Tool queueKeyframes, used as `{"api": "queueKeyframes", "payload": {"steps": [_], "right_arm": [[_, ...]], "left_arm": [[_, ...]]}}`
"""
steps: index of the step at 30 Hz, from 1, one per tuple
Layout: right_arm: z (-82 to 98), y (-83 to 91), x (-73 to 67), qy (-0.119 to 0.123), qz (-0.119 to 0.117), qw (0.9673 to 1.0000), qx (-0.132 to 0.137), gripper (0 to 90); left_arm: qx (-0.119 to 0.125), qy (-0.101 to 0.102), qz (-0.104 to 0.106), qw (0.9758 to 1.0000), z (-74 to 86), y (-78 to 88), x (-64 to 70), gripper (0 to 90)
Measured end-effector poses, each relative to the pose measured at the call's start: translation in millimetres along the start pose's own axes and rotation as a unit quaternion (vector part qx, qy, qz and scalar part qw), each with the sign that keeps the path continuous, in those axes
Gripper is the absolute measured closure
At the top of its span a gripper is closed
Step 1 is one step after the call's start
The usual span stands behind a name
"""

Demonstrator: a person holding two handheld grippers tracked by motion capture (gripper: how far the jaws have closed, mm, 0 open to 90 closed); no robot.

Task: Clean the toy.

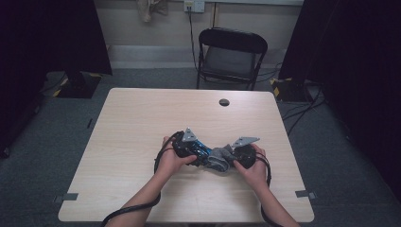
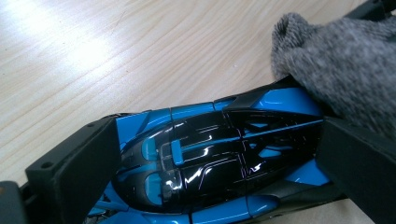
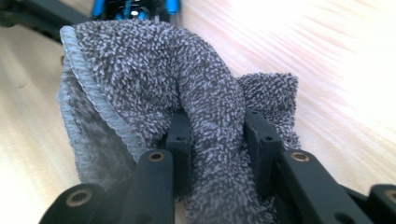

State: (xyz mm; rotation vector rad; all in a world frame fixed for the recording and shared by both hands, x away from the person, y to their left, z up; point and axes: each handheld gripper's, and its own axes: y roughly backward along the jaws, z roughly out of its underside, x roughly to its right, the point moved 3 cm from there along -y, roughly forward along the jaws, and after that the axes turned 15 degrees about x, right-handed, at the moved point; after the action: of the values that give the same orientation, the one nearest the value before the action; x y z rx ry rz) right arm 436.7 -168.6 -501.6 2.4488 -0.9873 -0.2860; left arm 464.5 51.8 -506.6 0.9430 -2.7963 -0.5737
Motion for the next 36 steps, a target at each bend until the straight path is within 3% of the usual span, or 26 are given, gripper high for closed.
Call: {"api": "queueKeyframes", "payload": {"steps": [5,9,17,20,27,31,36], "right_arm": [[-1.0,1.6,7.8,-0.006,0.029,0.9996,-0.004,67.8],[-1.0,5.0,10.9,-0.004,0.022,0.9997,-0.005,67.8],[-5.2,27.2,-6.3,0.032,-0.03,0.9989,0.015,67.8],[-1.1,35.1,-14.9,0.035,-0.052,0.9979,0.018,67.7],[4.1,28.1,-38.9,0.045,-0.102,0.9937,0.011,67.7],[6.6,14.2,-47.9,0.056,-0.106,0.9928,0.001,67.7],[2.9,7.0,-45.9,0.055,-0.099,0.9936,-0.003,67.6]], "left_arm": [[0.002,0.0,0.002,1.0,-0.1,-0.7,3.4,0.0],[-0.001,0.0,0.001,1.0,-0.4,-0.7,3.1,0.0],[-0.002,0.001,0.001,1.0,-0.3,-0.5,2.1,0.0],[-0.005,0.0,0.002,1.0,-0.7,-0.6,2.0,0.0],[-0.002,0.002,0.002,1.0,-0.3,-0.6,2.2,0.0],[0.002,0.002,0.003,1.0,0.2,-0.6,2.5,0.0],[0.001,0.0,0.002,1.0,0.3,-0.3,2.2,0.0]]}}
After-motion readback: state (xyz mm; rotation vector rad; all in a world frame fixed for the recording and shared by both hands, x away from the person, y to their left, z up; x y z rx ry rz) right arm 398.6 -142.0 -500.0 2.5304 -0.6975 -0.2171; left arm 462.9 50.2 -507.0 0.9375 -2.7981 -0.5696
